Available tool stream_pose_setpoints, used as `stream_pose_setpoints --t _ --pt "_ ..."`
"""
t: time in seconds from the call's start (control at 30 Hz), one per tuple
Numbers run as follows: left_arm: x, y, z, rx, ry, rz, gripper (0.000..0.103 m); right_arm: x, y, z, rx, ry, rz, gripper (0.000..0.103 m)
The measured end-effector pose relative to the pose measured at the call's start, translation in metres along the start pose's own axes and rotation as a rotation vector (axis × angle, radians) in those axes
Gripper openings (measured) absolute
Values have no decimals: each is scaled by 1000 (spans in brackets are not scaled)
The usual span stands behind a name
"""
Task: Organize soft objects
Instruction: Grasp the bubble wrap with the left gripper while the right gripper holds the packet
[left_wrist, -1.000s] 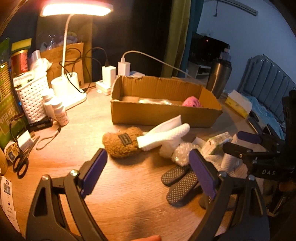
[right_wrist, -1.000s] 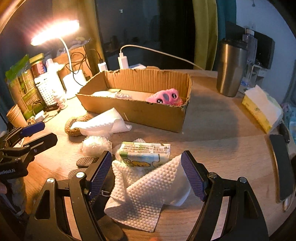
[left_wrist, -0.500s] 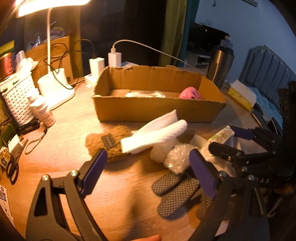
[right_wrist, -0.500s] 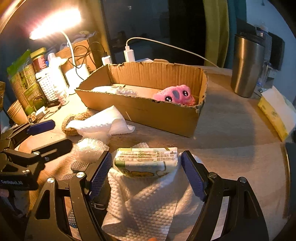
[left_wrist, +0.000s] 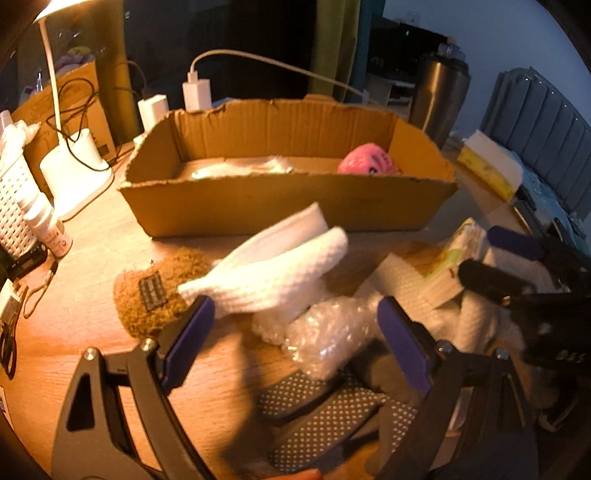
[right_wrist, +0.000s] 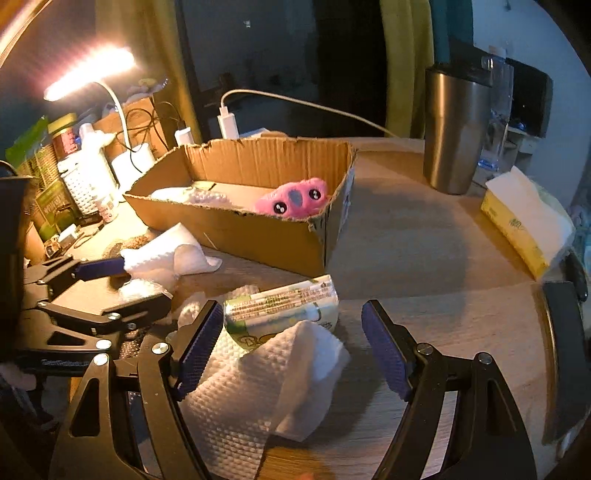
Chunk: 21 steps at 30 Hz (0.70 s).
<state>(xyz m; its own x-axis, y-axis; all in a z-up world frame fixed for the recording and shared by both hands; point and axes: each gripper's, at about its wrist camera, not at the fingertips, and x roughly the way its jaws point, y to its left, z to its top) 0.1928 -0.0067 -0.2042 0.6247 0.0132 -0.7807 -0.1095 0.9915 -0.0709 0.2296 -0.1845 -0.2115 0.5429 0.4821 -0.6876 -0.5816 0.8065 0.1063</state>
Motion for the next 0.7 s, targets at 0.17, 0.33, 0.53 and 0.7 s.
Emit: stream_pose_setpoints --t 0.17,0.33,0.53,0.7 --pt "0 6 -1 -12 13 16 91 7 1 5 -19 -8 1 83" --pt "-2 14 -2 -32 22 25 91 19 3 8 -36 23 21 83" --pt "5 13 -4 -32 38 -5 76 19 2 6 -31 29 34 70" --pt "9 13 -7 -26 58 -23 47 13 1 5 -27 16 42 69"
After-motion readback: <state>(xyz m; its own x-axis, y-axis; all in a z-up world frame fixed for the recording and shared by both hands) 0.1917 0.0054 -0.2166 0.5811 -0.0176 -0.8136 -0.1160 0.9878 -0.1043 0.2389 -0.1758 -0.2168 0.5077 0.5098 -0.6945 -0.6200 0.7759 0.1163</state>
